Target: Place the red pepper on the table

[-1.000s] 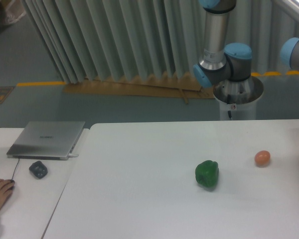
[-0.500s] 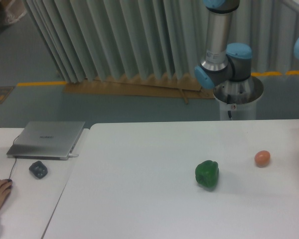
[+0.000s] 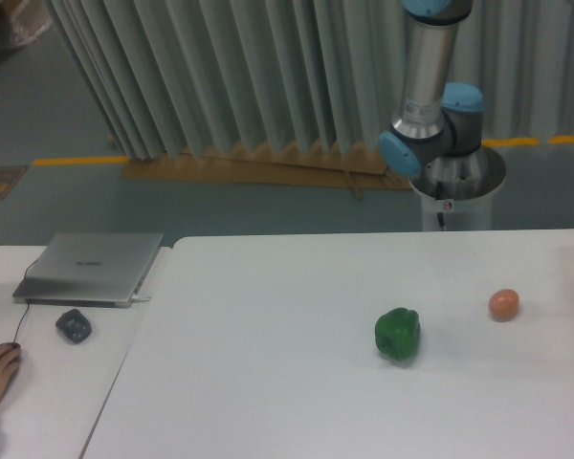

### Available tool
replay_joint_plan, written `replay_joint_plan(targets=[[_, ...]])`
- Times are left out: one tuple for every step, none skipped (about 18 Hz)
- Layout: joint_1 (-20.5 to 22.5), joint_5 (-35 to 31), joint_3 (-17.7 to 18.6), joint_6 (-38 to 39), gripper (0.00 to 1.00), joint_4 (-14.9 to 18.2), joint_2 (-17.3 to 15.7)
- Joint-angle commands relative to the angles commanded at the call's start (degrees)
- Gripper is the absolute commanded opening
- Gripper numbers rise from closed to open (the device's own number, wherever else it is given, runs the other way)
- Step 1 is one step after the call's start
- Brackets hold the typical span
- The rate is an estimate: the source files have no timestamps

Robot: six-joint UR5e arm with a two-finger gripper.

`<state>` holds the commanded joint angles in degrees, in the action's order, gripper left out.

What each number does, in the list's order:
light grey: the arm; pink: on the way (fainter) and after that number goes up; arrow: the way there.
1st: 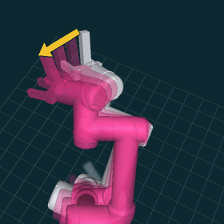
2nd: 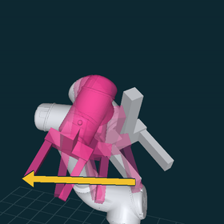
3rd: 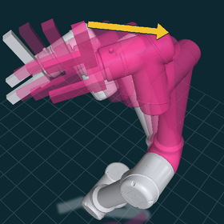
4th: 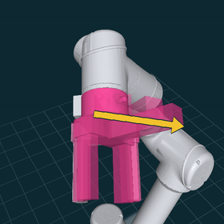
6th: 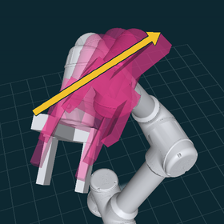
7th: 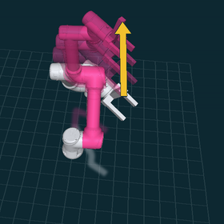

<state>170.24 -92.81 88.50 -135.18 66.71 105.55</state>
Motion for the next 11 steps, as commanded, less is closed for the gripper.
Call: replay_joint_plan(targets=[[-0.1, -0.1, 0.1, 1.2, 1.00, 0.0, 0.0], [-0.2, 0.2, 0.2, 4.5, 1.00, 0.0, -0.1], [-0.2, 0.5, 0.4, 10.5, 1.00, 0.1, -0.3], [-0.3, 1.7, 0.6, 16.6, 1.00, 0.1, -0.4], [-0.1, 3.6, 1.0, 21.4, 1.00, -0.1, -0.4], [0.1, 6.7, 1.1, 27.5, 1.00, -0.7, -0.4], [0.0, 7.8, 1.1, 33.2, 1.00, -1.9, -0.1], [0.0, 7.9, 1.1, 37.1, 1.00, -2.6, 0.1], [0.3, 7.9, 1.1, 40.7, 1.00, -3.1, 0.4], [1.5, 8.2, 1.1, 43.0, 1.00, -3.3, 0.4], [2.7, 9.1, 1.2, 45.0, 1.00, -3.3, 0.5]])
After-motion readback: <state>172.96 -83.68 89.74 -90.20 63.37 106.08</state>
